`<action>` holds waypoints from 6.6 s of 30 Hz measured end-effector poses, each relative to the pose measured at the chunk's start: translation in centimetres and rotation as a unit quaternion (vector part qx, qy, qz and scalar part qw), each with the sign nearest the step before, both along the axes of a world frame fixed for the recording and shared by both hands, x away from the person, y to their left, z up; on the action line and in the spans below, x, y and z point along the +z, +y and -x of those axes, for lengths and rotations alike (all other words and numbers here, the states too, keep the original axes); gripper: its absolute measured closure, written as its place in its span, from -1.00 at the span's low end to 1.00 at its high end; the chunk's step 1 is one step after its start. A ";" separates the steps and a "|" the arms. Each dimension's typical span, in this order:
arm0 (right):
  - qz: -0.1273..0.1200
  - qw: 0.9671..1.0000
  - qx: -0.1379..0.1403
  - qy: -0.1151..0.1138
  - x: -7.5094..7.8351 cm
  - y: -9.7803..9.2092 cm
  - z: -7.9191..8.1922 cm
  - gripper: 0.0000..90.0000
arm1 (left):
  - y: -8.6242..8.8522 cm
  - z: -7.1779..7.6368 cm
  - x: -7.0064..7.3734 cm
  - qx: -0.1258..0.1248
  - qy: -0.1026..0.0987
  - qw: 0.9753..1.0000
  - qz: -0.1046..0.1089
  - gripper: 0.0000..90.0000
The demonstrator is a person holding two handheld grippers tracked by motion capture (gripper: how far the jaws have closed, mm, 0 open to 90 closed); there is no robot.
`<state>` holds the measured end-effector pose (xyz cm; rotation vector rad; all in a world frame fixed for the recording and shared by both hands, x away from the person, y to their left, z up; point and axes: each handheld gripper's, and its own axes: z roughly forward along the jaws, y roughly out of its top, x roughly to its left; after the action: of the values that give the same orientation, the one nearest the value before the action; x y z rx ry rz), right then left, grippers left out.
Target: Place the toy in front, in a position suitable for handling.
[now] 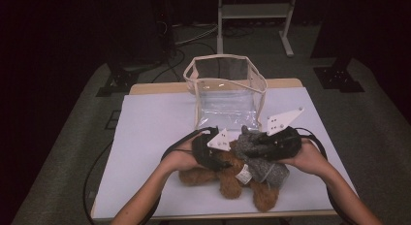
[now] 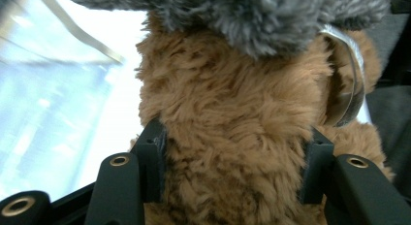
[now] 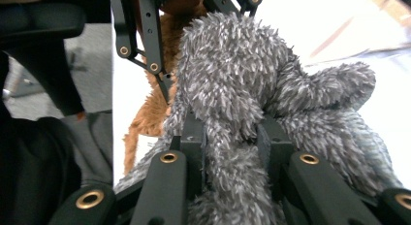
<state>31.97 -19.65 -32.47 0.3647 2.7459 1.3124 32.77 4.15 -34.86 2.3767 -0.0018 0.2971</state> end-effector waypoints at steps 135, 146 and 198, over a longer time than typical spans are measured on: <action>0.055 0.998 0.016 0.018 -0.6 3.8 -2.1 0.53 | 6.7 4.7 -3.1 0.007 0.029 0.999 0.023 -0.12; -0.020 0.996 -0.070 0.051 -3.0 -6.2 -0.8 0.53 | 7.7 2.9 -3.3 0.042 0.056 0.996 0.053 -0.12; -0.053 0.998 -0.041 0.001 -0.6 -4.4 1.5 0.53 | 5.7 -1.0 -2.6 0.117 0.065 0.989 0.066 -0.19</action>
<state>30.47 -24.01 -33.10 0.4805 2.6389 1.4409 33.78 9.84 -37.44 2.2603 0.3486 0.2437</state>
